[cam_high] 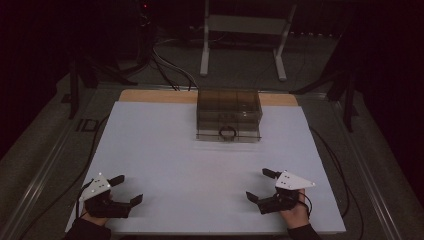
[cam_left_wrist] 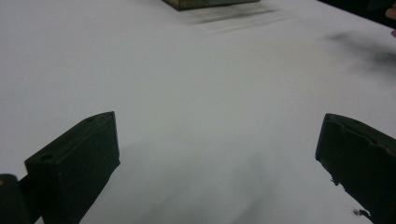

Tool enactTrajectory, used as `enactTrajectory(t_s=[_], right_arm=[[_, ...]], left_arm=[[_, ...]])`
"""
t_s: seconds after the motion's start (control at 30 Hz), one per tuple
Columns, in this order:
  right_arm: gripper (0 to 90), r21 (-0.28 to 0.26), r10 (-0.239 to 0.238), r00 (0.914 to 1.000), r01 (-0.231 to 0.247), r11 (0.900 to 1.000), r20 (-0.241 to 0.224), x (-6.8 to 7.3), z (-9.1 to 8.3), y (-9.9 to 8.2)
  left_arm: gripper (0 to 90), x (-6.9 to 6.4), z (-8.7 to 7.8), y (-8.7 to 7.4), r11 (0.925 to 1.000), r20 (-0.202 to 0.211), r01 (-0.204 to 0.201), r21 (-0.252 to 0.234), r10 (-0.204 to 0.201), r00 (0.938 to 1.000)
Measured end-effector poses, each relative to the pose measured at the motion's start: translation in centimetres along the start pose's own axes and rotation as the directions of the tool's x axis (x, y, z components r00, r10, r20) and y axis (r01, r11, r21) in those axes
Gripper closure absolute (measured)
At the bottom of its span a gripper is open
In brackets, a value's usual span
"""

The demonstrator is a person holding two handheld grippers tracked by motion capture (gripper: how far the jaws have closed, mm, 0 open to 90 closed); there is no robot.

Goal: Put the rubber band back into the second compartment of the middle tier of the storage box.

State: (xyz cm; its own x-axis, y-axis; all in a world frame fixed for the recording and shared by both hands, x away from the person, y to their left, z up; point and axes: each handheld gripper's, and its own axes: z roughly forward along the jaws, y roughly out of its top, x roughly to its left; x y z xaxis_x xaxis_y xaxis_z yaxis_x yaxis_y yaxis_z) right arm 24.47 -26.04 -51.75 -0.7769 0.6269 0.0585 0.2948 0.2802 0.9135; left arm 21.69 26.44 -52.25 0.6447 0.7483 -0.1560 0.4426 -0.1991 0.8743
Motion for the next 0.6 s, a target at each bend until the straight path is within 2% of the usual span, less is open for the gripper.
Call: enactTrajectory(t_s=[0.33,0.6], right_arm=[[0.0,-0.012,0.019,0.9998,-0.019,0.9998,-0.01,-0.17,-0.06,0.02],[0.0,-0.003,0.014,0.9999,-0.014,0.9999,-0.005,-0.14,0.05,0.01]], left_arm=[[0.4,0.12,0.03,-0.03,0.9999,-0.007,0.01,-0.009,-0.01,0.9999],[0.4,0.1,0.01,-0.01,0.9998,-0.008,0.012,-0.013,-0.012,0.9999]])
